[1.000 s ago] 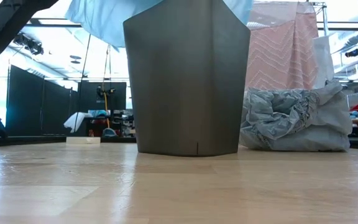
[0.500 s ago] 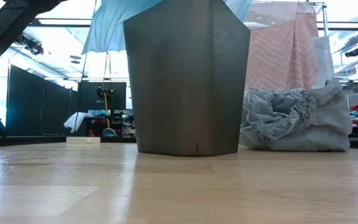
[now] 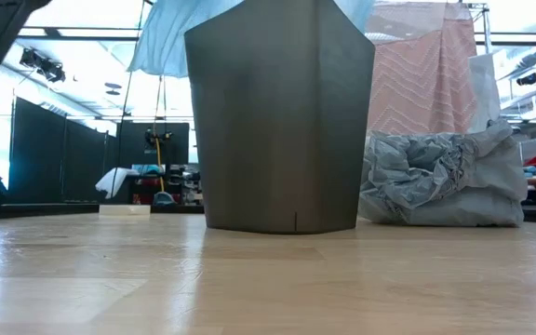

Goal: Place trash/remove bag and relplace
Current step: Insert the new blue trash bag into the black trash bin

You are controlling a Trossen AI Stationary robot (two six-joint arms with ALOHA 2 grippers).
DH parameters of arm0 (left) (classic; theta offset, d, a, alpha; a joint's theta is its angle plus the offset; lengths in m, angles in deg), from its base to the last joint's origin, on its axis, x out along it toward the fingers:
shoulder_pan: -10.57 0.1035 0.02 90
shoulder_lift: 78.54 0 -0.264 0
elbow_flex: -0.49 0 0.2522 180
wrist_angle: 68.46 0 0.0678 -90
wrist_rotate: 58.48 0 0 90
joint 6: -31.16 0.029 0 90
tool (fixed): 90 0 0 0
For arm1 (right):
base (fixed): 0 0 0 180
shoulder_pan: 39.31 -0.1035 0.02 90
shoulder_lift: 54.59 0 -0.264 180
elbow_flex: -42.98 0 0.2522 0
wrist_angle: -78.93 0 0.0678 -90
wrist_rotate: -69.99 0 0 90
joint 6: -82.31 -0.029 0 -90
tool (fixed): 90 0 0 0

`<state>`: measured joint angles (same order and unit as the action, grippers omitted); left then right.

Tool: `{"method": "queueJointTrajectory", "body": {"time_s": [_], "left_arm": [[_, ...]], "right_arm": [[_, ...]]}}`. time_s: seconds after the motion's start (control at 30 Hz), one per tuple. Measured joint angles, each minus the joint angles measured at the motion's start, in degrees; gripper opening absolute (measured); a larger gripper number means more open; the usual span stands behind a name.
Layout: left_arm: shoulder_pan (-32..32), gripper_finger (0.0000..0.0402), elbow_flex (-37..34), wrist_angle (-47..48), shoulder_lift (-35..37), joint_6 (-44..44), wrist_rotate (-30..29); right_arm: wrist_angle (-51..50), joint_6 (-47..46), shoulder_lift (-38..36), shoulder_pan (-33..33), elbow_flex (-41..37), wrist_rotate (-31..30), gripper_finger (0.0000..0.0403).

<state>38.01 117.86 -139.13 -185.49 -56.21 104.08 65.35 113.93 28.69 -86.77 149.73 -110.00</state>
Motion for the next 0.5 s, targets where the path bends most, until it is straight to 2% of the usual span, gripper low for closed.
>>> {"method": "queueJointTrajectory", "body": {"time_s": [0.3,0.5], "left_arm": [[5.00,0.0017,0.04,0.03,7.93,-0.33,2.20],[6.79,0.0018,0.02,-2.91,9.08,1.33,2.84]], "right_arm": [[-0.08,0.07,0.00,0.31,0.00,0.00,0.0000],[-0.22,0.07,0.00,0.31,0.00,0.02,0.0000]]}}
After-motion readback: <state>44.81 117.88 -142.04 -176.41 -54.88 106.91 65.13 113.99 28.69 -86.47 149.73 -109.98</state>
